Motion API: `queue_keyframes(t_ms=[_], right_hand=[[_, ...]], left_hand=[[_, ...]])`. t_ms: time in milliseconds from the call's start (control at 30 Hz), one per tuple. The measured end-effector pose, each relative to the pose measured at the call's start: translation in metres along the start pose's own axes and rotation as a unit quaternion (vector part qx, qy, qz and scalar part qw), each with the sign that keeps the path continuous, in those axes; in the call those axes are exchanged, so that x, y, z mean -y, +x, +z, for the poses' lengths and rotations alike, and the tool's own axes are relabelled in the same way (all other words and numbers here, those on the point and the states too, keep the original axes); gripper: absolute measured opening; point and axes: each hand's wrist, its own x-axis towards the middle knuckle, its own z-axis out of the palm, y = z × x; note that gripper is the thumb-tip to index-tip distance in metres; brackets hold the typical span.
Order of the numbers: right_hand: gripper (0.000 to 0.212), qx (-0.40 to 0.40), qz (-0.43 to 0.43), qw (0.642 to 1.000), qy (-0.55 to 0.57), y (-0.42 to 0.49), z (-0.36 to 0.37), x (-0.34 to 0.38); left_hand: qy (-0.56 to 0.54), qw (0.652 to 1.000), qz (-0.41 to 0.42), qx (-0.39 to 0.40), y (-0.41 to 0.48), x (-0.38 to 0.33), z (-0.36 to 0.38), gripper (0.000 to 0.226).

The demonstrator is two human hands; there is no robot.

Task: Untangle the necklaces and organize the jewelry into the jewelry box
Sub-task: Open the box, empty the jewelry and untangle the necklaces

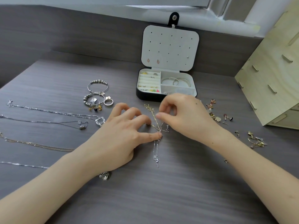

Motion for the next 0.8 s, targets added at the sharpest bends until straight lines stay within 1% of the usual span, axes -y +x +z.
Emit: queue_keyframes(t_ms=[100,267,400,600,800], right_hand=[[0.014,0.044,0.02,0.999,-0.005,-0.017,-0.003,-0.007],[0.016,0.075,0.057,0.995,0.023,-0.032,-0.01,-0.017],[0.014,0.106,0.062,0.992,0.018,-0.043,-0.017,-0.02],[0.013,0.179,0.067,0.981,0.019,-0.058,-0.03,-0.019],[0.014,0.201,0.074,0.977,0.016,-0.066,-0.036,-0.018]], left_hand=[[-0.004,1.0,-0.001,-0.003,-0.002,0.001,0.001,0.066],[-0.027,1.0,-0.002,-0.001,-0.004,0.002,-0.001,0.071],[-0.037,0.999,0.007,0.009,-0.003,0.004,-0.003,0.072],[-0.046,0.998,0.026,0.025,-0.005,0.005,-0.006,0.073],[-0.041,0.998,0.034,0.038,-0.007,0.003,-0.008,0.076]])
